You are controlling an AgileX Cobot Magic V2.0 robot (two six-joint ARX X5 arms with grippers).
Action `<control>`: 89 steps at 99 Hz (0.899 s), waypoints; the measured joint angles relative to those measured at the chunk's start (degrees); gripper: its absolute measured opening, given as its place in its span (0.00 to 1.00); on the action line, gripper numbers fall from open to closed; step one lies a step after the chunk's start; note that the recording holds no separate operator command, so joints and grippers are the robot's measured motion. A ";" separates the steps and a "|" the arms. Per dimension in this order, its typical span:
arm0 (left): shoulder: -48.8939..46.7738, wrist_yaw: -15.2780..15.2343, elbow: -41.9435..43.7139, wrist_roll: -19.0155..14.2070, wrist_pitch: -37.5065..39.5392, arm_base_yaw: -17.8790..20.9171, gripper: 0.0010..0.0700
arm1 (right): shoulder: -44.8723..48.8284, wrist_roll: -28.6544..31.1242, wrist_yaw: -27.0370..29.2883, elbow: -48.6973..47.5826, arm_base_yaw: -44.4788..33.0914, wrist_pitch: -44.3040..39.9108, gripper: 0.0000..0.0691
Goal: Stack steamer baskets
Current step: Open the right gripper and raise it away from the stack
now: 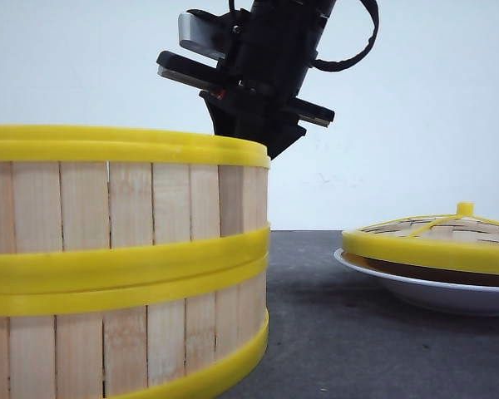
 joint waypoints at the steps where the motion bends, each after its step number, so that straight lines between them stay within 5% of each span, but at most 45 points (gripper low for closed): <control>1: 0.00 0.00 0.00 0.00 -0.02 0.00 0.59 | 0.00 0.00 0.00 0.00 0.04 -0.07 0.03; 63: 0.00 -0.02 0.00 0.00 -0.04 0.00 0.59 | 0.11 0.11 0.09 0.00 0.31 -0.66 0.04; 89: 2.84 0.04 0.00 0.00 1.18 0.94 0.59 | 0.04 0.15 -0.24 0.26 0.61 -2.25 0.45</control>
